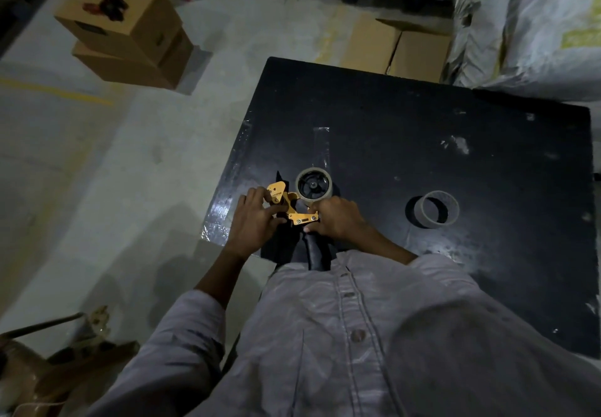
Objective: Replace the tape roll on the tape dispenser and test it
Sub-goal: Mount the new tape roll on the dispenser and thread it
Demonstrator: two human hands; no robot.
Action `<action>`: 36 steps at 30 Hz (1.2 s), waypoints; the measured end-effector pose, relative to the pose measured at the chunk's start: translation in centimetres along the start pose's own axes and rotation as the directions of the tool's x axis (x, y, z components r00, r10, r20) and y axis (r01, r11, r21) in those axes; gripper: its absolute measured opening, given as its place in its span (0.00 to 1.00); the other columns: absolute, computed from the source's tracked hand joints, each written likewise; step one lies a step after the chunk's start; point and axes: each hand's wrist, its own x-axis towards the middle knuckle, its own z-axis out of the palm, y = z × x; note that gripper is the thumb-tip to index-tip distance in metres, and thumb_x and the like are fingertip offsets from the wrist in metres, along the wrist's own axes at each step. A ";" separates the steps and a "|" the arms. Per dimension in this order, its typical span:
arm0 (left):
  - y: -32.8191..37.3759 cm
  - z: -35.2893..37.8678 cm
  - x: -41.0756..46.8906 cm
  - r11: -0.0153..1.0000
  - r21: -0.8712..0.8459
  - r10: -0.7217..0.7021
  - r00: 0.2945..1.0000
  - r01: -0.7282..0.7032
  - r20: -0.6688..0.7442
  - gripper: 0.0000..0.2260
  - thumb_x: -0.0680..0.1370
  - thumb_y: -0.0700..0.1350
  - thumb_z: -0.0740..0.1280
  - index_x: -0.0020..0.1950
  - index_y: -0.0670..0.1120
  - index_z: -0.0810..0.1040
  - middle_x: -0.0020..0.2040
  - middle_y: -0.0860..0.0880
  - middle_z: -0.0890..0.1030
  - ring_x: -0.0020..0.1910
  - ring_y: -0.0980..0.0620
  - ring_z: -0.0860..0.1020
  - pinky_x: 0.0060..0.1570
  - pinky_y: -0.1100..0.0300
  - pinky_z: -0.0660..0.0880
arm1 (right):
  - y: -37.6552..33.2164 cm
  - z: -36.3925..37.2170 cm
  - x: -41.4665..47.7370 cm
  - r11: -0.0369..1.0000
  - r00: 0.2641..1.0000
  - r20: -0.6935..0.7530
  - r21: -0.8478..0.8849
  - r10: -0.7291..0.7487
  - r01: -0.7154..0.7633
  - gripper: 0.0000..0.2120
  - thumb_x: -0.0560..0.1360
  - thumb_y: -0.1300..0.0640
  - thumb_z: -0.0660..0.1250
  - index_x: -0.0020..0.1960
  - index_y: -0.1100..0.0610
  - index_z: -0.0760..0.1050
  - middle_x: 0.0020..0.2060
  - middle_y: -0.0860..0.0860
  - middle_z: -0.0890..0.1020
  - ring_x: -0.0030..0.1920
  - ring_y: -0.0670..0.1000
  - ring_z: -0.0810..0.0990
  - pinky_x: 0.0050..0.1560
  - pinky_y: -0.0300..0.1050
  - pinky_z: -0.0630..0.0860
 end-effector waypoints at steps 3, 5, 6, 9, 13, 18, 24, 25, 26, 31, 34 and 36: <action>0.2 0.0 0.4 0.998 0.058 0.022 1.000 -0.022 -0.007 0.16 0.88 0.58 0.64 0.70 0.58 0.86 0.66 0.48 0.80 0.67 0.45 0.77 0.63 0.50 0.72 | 0.2 0.7 -0.1 1.000 0.998 -0.057 -0.005 0.026 -0.027 0.18 0.80 0.37 0.74 0.63 0.46 0.88 0.60 0.52 0.89 0.65 0.58 0.87 0.63 0.53 0.82; 0.8 0.3 0.7 0.995 0.096 0.030 1.000 -0.030 -0.003 0.17 0.90 0.55 0.62 0.70 0.53 0.86 0.67 0.46 0.80 0.67 0.45 0.78 0.63 0.51 0.72 | 0.3 1.1 -0.1 0.999 0.996 -0.086 -0.006 0.035 -0.036 0.18 0.81 0.37 0.74 0.64 0.46 0.88 0.60 0.53 0.90 0.65 0.58 0.87 0.63 0.53 0.82; 1.2 0.5 0.7 0.996 0.090 0.022 1.000 -0.021 -0.017 0.16 0.90 0.52 0.62 0.69 0.49 0.86 0.66 0.45 0.81 0.66 0.44 0.78 0.62 0.51 0.73 | 0.3 1.3 -0.1 0.999 0.995 -0.099 -0.014 0.033 -0.035 0.18 0.81 0.37 0.74 0.64 0.46 0.88 0.60 0.53 0.90 0.64 0.58 0.88 0.63 0.52 0.82; 2.0 1.4 -0.4 0.997 0.042 -0.066 0.998 0.067 -0.023 0.16 0.90 0.48 0.61 0.67 0.44 0.86 0.66 0.43 0.82 0.65 0.43 0.79 0.62 0.50 0.73 | 0.4 1.8 0.1 0.999 0.993 -0.118 -0.045 0.025 -0.030 0.19 0.81 0.36 0.73 0.64 0.47 0.88 0.58 0.53 0.90 0.63 0.59 0.88 0.60 0.52 0.82; 3.8 3.2 -1.6 0.939 -0.152 -0.314 0.949 0.310 -0.007 0.14 0.89 0.46 0.64 0.63 0.39 0.86 0.63 0.41 0.82 0.66 0.40 0.79 0.60 0.47 0.76 | 0.4 2.4 0.1 0.998 0.993 -0.115 -0.055 0.020 -0.027 0.21 0.82 0.34 0.71 0.63 0.48 0.88 0.59 0.52 0.90 0.63 0.59 0.88 0.60 0.52 0.83; 4.4 3.1 -0.6 0.749 -0.485 -0.521 0.853 0.452 -0.009 0.10 0.84 0.46 0.73 0.60 0.45 0.91 0.61 0.42 0.81 0.68 0.41 0.77 0.67 0.43 0.76 | 1.3 1.9 0.4 0.998 0.999 -0.039 0.069 0.001 0.001 0.22 0.80 0.35 0.74 0.67 0.47 0.87 0.60 0.52 0.90 0.64 0.56 0.87 0.63 0.52 0.83; 7.8 1.8 3.2 0.705 -0.278 -0.621 0.757 0.653 0.201 0.22 0.77 0.68 0.74 0.60 0.53 0.90 0.68 0.41 0.77 0.75 0.37 0.69 0.73 0.43 0.69 | 5.2 0.7 0.3 0.811 0.995 0.078 0.578 0.059 -0.093 0.14 0.74 0.53 0.86 0.55 0.61 0.91 0.44 0.61 0.92 0.50 0.62 0.93 0.58 0.53 0.86; 8.5 1.6 3.9 0.672 -0.262 -0.641 0.721 0.693 0.263 0.25 0.75 0.69 0.74 0.62 0.52 0.89 0.71 0.41 0.75 0.76 0.36 0.67 0.74 0.42 0.68 | 5.5 0.7 0.2 0.808 0.995 0.064 0.582 0.072 -0.095 0.14 0.74 0.53 0.86 0.54 0.61 0.92 0.44 0.62 0.92 0.50 0.63 0.93 0.56 0.52 0.86; 9.1 1.5 4.4 0.640 -0.249 -0.660 0.686 0.727 0.307 0.27 0.74 0.69 0.75 0.64 0.51 0.87 0.73 0.41 0.72 0.78 0.36 0.65 0.75 0.42 0.68 | 5.8 0.7 0.2 0.814 0.995 0.056 0.572 0.080 -0.098 0.13 0.74 0.53 0.85 0.53 0.61 0.92 0.44 0.61 0.92 0.51 0.63 0.92 0.55 0.51 0.86; 10.1 1.3 5.5 0.498 -0.248 -0.731 0.556 0.831 0.395 0.30 0.71 0.69 0.79 0.66 0.51 0.85 0.76 0.40 0.65 0.79 0.36 0.63 0.75 0.40 0.68 | 6.4 0.9 -0.1 0.834 0.994 0.077 0.540 0.082 -0.111 0.14 0.75 0.52 0.85 0.55 0.61 0.92 0.48 0.59 0.93 0.52 0.61 0.93 0.57 0.52 0.87; 9.6 1.5 5.5 0.420 -0.312 -0.677 0.523 0.852 0.517 0.31 0.73 0.68 0.79 0.70 0.53 0.84 0.78 0.38 0.65 0.80 0.35 0.62 0.76 0.34 0.69 | 6.2 0.8 -0.1 0.856 0.992 0.098 0.504 0.075 -0.114 0.15 0.75 0.50 0.85 0.55 0.59 0.92 0.50 0.56 0.93 0.55 0.56 0.92 0.60 0.49 0.86; 9.4 1.7 5.4 0.396 -0.358 -0.654 0.533 0.846 0.537 0.29 0.75 0.66 0.78 0.72 0.54 0.83 0.79 0.38 0.65 0.81 0.34 0.61 0.76 0.30 0.69 | 5.7 0.8 0.1 0.865 0.985 0.137 0.477 0.101 -0.155 0.18 0.73 0.46 0.85 0.53 0.59 0.92 0.50 0.54 0.93 0.53 0.52 0.91 0.55 0.46 0.85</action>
